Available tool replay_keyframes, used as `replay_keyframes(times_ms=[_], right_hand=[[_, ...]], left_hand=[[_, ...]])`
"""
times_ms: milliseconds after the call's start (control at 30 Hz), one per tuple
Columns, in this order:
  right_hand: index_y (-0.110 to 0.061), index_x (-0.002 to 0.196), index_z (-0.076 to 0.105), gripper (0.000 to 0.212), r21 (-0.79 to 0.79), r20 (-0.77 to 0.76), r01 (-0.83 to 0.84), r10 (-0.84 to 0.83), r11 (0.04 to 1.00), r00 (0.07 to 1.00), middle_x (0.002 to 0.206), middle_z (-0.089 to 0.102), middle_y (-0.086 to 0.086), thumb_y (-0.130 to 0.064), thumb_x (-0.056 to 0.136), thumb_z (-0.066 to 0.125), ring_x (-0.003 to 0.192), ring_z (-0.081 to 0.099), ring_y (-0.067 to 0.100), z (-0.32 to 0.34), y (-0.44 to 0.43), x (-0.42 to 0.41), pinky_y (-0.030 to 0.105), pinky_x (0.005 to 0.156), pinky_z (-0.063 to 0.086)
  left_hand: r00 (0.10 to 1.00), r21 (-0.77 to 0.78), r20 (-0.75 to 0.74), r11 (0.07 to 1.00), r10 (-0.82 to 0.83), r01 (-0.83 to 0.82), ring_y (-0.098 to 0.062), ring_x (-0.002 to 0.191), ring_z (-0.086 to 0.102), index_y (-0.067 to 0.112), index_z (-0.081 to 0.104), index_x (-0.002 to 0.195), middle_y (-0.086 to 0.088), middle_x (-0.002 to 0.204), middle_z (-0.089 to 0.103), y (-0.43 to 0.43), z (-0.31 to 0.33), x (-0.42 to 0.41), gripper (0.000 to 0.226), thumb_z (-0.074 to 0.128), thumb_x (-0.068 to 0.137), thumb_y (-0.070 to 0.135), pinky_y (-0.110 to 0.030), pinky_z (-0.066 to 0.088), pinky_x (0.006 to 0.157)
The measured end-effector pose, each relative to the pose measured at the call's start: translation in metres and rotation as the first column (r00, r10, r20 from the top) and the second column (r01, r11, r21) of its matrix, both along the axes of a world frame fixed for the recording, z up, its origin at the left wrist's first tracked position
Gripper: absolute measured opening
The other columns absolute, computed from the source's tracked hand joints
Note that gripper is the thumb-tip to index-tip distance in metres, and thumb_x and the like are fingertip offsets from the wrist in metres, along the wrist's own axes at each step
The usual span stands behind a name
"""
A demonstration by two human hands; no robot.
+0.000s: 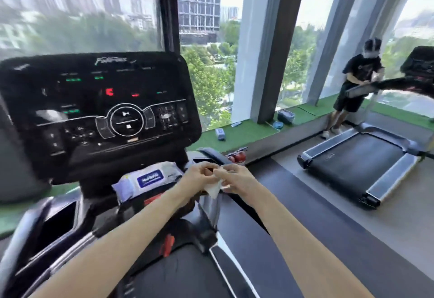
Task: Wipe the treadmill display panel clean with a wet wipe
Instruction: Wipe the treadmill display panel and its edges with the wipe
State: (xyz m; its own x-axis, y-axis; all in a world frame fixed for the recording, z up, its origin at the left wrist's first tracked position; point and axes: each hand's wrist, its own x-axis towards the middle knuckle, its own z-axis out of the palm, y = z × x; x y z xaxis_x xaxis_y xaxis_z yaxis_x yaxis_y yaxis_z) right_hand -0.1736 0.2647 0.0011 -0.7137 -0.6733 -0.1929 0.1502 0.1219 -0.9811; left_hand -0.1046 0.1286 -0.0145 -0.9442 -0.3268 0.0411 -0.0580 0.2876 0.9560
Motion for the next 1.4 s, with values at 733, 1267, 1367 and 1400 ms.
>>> replay_keyframes(times_ms=[733,1267,1367,1400], right_hand=[[-0.001,0.077,0.061,0.017,-0.031,0.211,-0.539,0.533,0.842,0.82,0.068,0.058,0.013,0.014,0.074,0.053,0.064,0.059,0.021,0.041,-0.298,-0.011,0.029,0.066,0.055],[-0.005,0.118,0.062,0.043,0.099,-0.99,-0.421,0.131,0.901,0.049,0.125,0.06,0.009,0.001,0.076,0.058,0.117,0.055,0.024,0.045,-0.429,0.073,0.035,0.099,0.044],[-0.001,0.126,0.056,0.067,0.185,-0.954,-0.263,0.109,0.947,-0.279,0.136,0.051,0.017,0.0,0.06,0.07,0.127,0.048,0.028,0.042,-0.446,0.081,0.042,0.105,0.039],[0.0,0.129,0.053,0.071,0.212,-0.942,-0.217,0.14,0.953,-0.304,0.138,0.049,0.017,-0.001,0.06,0.071,0.13,0.044,0.027,0.043,-0.45,0.084,0.042,0.107,0.035]], left_hand=[[0.718,-0.268,-0.232,0.666,0.657,-0.696,-0.001,0.064,0.052,0.024,0.065,0.097,0.005,0.072,0.059,-0.198,0.029,0.057,0.024,0.076,0.077,0.017,-0.015,0.045,0.068],[0.326,-0.056,-0.224,0.321,0.919,-0.945,-0.017,0.082,0.059,0.01,0.062,0.093,-0.001,0.086,0.062,-0.359,0.082,0.163,0.01,0.065,0.084,0.006,-0.028,0.046,0.073],[0.359,-0.42,-0.52,0.134,0.775,-0.897,-0.01,0.083,0.055,0.015,0.062,0.09,0.007,0.09,0.058,-0.398,0.118,0.154,0.008,0.056,0.092,0.02,-0.022,0.039,0.069],[0.416,-0.537,-0.59,0.048,0.692,-0.842,-0.009,0.084,0.054,0.014,0.063,0.091,0.007,0.09,0.056,-0.408,0.126,0.149,0.01,0.055,0.093,0.019,-0.022,0.041,0.07]])
